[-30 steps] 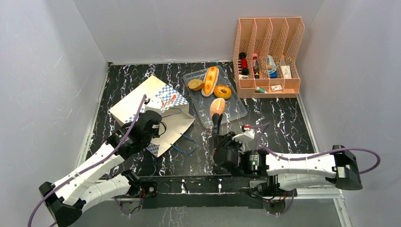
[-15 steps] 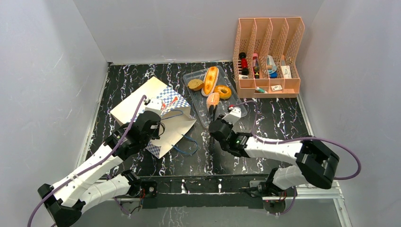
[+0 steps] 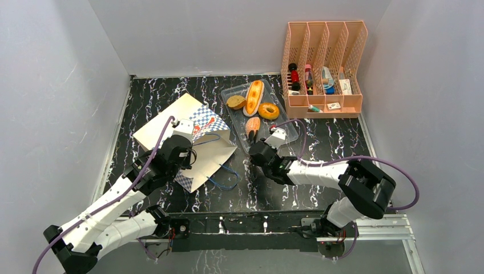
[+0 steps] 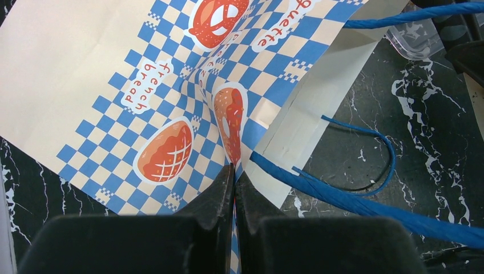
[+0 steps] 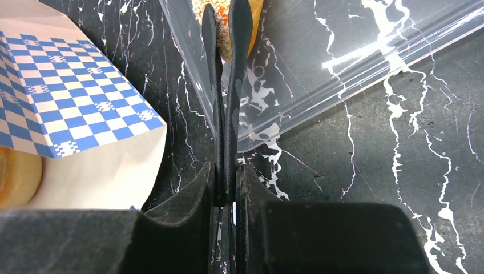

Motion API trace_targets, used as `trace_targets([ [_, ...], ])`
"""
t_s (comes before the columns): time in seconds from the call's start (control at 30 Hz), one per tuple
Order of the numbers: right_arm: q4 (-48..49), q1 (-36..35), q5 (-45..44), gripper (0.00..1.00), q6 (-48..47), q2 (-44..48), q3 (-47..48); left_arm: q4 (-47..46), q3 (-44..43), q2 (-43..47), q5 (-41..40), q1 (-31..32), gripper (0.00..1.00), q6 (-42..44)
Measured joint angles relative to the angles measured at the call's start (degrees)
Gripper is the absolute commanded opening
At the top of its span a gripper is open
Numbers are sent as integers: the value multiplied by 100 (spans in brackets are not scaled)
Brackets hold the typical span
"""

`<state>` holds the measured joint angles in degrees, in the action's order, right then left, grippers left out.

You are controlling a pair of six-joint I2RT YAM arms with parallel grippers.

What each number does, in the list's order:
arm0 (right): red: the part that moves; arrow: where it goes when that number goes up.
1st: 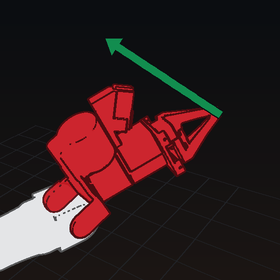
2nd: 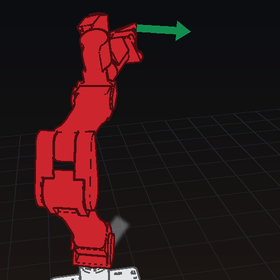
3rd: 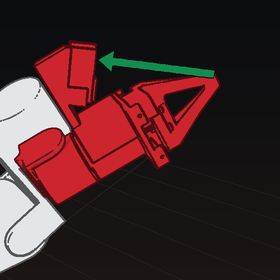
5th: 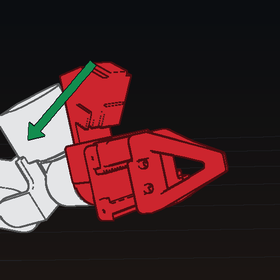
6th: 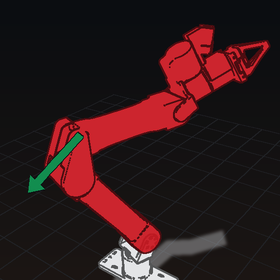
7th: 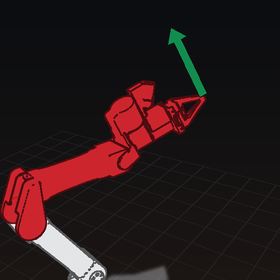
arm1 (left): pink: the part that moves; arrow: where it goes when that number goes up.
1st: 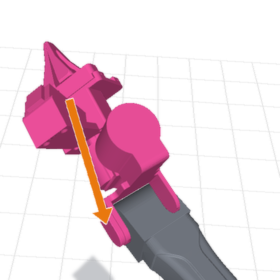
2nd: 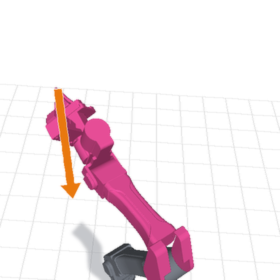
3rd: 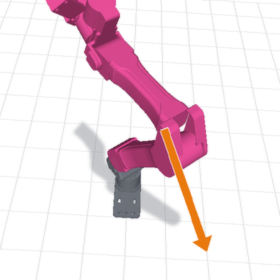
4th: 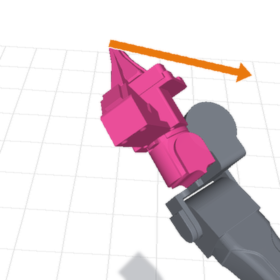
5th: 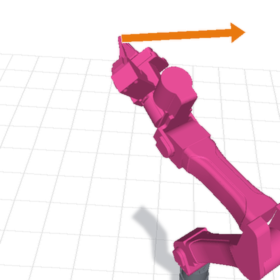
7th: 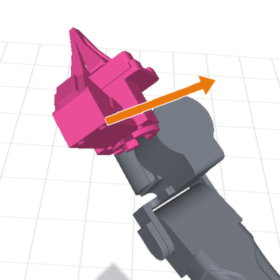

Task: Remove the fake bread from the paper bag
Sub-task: Place the fake bread in the container, then place the clamp on the paper bag.

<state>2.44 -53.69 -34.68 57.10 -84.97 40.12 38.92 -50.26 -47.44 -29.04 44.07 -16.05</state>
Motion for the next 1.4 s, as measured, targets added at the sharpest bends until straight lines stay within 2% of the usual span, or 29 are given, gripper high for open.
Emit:
trace_targets([
  [0.1, 33, 17, 44, 27, 48, -4, 0, 22, 0, 39, 11, -4, 0, 0],
  [0.23, 85, 26, 98, 34, 111, -4, -2, 37, 0, 63, 31, -4, 0, -2],
  [0.9, 240, 52, 302, 34, 306, 48, -291, 107, 0, 85, 59, -4, 0, -48],
  [1.1, 251, 31, 339, 34, 328, 326, -503, 129, 0, 111, 72, -4, 0, -50],
  [1.23, 212, -131, 262, 34, 317, 671, -575, 136, 2, 160, 177, -4, 0, -28],
  [1.4, 160, -715, -26, 33, 299, 1054, -584, -31, 103, 452, 557, -4, 0, 70],
])
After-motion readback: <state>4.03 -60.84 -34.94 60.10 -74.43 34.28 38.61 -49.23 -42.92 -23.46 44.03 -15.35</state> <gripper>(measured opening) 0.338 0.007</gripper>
